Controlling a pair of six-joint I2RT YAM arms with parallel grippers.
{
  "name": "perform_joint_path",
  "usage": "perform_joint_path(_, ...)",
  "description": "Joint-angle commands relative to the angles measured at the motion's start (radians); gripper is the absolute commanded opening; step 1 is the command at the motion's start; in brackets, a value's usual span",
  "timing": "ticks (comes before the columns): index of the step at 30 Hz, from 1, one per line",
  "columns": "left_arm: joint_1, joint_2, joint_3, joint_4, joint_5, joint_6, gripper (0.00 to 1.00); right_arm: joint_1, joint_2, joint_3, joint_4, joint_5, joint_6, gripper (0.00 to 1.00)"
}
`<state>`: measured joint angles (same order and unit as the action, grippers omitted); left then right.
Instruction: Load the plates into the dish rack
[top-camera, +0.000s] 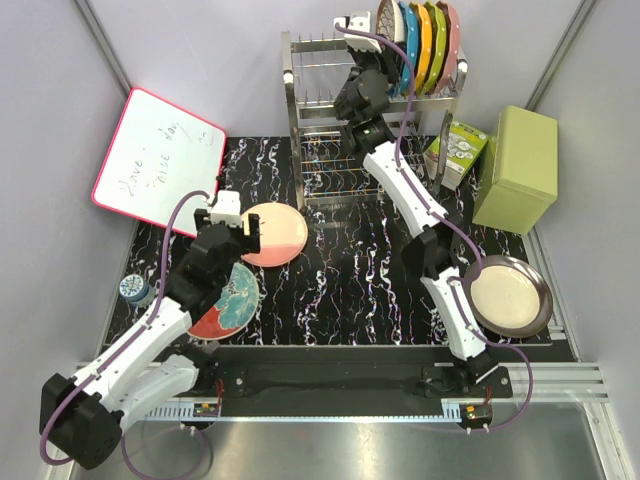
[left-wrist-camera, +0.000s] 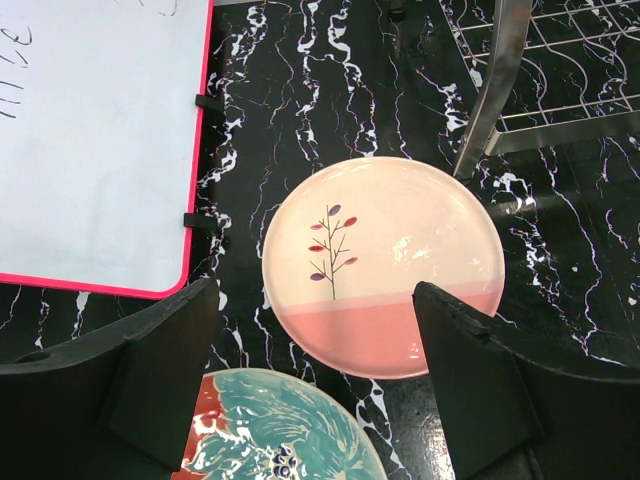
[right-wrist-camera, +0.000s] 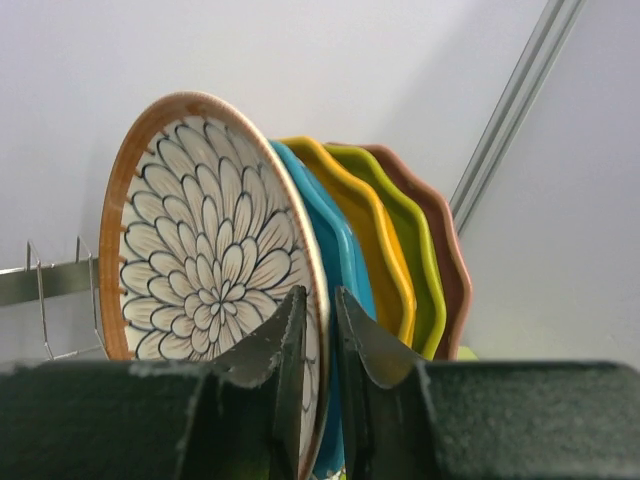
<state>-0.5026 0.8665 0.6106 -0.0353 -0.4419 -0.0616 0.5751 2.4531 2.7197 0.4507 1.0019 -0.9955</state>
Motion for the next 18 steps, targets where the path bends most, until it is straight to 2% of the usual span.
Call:
perform_joint_path(1, -0.004, 0.008, 0.029, 0.038, 0.022, -0.018, 0.85, -0.008, -0.072, 0.028, 0.092, -0.034, 0.011, 0.24)
perform_joint_path(7, -0.004, 0.02, 0.041, 0.038, 0.022, -0.018, 0.85, -0.004, -0.094, 0.022, 0.1, -0.048, -0.002, 0.24)
perform_joint_path(10, -0.004, 0.023, 0.051, 0.038, 0.009, 0.005, 0.88, 0.02, -0.147, -0.021, 0.141, -0.075, -0.041, 0.3)
perform_joint_path(12, -0.002, 0.025, 0.057, 0.067, -0.035, 0.037, 0.9, 0.038, -0.175, -0.07, 0.207, -0.086, -0.115, 0.32)
perform_joint_path(14, 0.001, 0.023, 0.06, 0.153, -0.061, 0.126, 0.97, 0.066, -0.203, -0.08, 0.256, -0.08, -0.205, 0.35)
perform_joint_path(16, 0.003, 0.04, 0.083, 0.201, -0.07, 0.207, 0.99, 0.083, -0.227, -0.084, 0.299, -0.063, -0.265, 0.35)
perform_joint_path(18, 0.007, 0.061, 0.139, 0.164, -0.064, 0.229, 0.99, 0.085, -0.249, -0.092, 0.313, -0.019, -0.304, 0.35)
